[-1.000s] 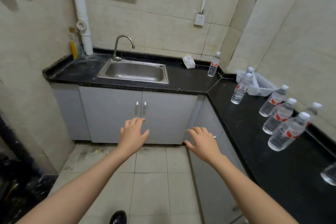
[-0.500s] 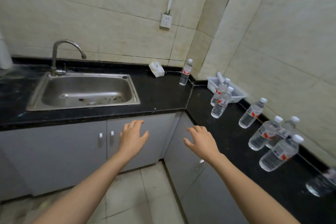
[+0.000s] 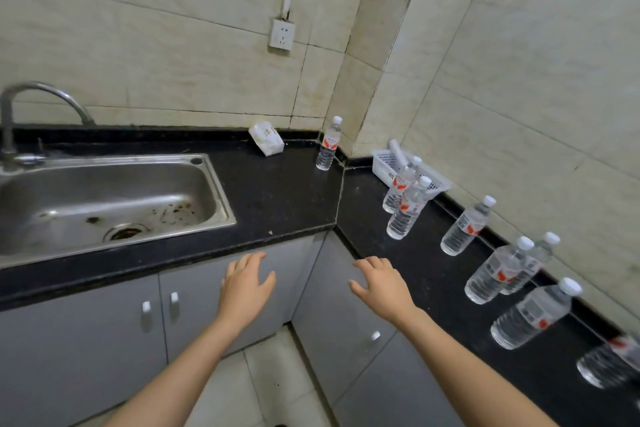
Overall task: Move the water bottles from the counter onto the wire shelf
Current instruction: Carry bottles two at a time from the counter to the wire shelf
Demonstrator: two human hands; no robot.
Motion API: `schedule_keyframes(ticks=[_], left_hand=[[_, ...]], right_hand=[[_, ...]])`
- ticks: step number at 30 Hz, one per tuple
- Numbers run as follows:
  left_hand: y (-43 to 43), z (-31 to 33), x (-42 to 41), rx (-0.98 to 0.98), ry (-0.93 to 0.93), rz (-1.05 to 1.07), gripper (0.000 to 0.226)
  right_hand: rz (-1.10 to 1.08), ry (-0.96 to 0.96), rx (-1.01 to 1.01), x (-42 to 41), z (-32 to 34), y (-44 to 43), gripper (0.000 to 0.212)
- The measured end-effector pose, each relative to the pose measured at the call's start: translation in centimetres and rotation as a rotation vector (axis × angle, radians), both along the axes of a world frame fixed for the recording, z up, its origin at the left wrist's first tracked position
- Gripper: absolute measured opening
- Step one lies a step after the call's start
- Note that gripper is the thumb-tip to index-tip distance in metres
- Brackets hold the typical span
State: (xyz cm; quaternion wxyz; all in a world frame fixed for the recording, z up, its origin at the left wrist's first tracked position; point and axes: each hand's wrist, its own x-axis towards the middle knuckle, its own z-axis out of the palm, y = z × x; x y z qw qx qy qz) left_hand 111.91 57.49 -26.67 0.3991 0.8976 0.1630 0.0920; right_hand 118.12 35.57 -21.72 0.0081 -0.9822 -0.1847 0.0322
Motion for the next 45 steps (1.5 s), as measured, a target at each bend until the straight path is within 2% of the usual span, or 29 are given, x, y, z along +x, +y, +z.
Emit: schedule_keyframes(ticks=[11, 16, 22, 29, 38, 45], left_hand=[[-2.6, 2.8, 17.9, 0.148, -0.056, -0.129, 0.045], [-4.0, 1.6, 24.5, 0.078, -0.04, -0.124, 0.045], [-3.7, -2.9, 29.0, -0.008, 0.169, -0.124, 0.047], [-2.8, -5.1, 37.6, -0.064, 0.195, -0.125, 0.046], [-2.7, -6.7, 49.9, -0.206, 0.214, -0.195, 0.045], [-2.3, -8.0, 54.4, -0.11, 0.191, -0.254, 0.046]], right_hand=[[-0.069, -0.063, 0.262, 14.7, -1.7, -1.9, 0.047], [-0.135, 0.004, 0.369, 21.0, -3.4, -2.4, 0.046], [-0.213, 0.129, 0.423, 25.7, -6.9, -1.9, 0.043], [-0.31, 0.179, 0.456, 33.0, -8.9, -0.7, 0.044], [-0.667, 0.122, 0.623, 41.4, -8.5, 0.2, 0.045], [-0.889, -0.002, 0.735, 44.2, -8.6, -0.3, 0.056]])
